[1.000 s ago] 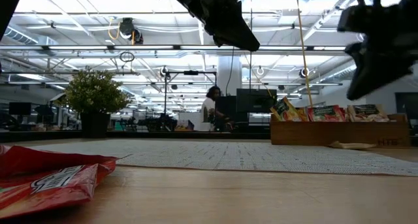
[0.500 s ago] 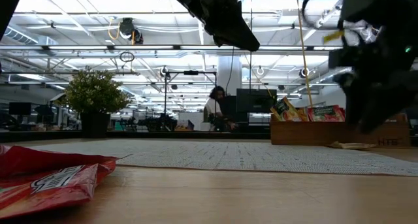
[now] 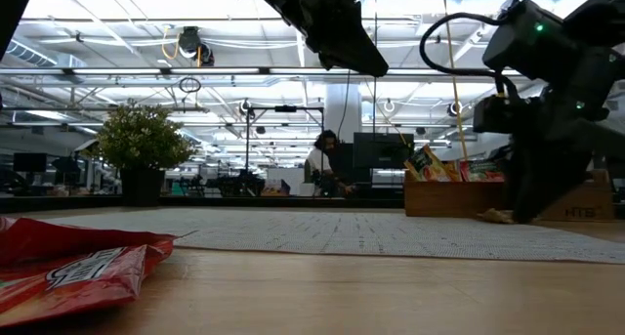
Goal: Pick & Place Tea
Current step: Put the brown tea bag into the right section of the wooden organizer
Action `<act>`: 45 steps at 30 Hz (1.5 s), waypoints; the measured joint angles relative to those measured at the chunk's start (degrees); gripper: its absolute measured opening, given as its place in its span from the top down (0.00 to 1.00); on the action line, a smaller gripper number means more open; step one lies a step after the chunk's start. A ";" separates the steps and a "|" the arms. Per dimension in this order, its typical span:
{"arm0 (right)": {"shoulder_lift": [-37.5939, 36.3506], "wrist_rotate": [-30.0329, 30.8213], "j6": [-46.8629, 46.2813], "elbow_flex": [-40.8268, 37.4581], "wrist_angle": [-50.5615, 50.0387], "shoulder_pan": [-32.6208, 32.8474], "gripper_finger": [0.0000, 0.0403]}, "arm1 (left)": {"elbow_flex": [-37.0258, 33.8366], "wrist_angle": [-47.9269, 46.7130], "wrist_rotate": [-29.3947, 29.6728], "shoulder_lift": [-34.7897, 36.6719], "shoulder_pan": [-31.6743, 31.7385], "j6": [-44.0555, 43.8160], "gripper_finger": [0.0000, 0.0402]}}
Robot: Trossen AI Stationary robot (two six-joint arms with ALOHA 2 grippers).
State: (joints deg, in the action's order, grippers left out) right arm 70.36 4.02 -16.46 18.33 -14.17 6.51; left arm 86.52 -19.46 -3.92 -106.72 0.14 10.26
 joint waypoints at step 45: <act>3.11 30.27 -44.12 19.31 -53.42 20.50 0.93 | 0.00 0.03 0.00 0.00 0.92 1.31 0.88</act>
State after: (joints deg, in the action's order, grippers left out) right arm 73.47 34.29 -60.58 37.64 -67.59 27.00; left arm 86.52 -19.43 -3.93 -106.72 1.06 11.57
